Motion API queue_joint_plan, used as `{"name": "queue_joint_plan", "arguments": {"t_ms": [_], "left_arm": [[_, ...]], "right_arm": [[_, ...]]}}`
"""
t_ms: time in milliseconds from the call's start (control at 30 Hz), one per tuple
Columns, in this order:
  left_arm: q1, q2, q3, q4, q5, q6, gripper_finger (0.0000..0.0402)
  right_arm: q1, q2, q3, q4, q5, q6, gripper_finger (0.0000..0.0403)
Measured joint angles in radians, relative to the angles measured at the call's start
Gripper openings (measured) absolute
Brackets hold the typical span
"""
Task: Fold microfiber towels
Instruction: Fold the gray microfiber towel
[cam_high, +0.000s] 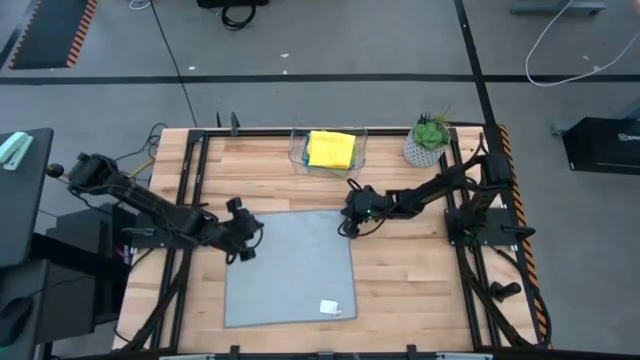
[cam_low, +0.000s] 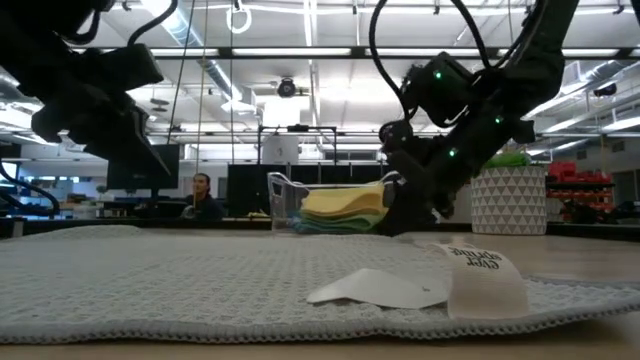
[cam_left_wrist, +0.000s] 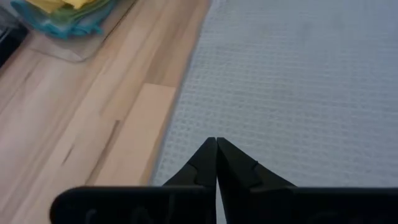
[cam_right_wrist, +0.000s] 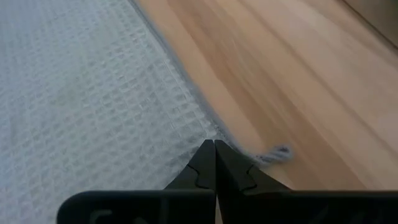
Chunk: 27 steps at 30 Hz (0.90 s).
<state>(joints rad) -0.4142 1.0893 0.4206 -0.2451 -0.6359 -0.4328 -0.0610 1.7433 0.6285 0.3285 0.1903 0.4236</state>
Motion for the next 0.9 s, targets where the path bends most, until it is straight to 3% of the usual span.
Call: {"name": "queue_joint_plan", "arguments": {"t_ms": [233, 533, 900], "left_arm": [[0.014, 0.001, 0.0, -0.019, 0.005, 0.006, 0.001], [0.044, 0.003, -0.008, -0.166, 0.014, -0.08, 0.0009], [0.127, 0.009, -0.22, 0.166, 0.177, -0.139, 0.0011]], "right_arm": [[0.009, 0.004, 0.006, -0.056, -0.004, 0.02, 0.0002], [0.042, -0.249, 0.0, -0.457, 0.142, 0.045, 0.0002], [0.045, -0.384, 0.0, -0.405, 0.16, -0.032, 0.0002]]}}
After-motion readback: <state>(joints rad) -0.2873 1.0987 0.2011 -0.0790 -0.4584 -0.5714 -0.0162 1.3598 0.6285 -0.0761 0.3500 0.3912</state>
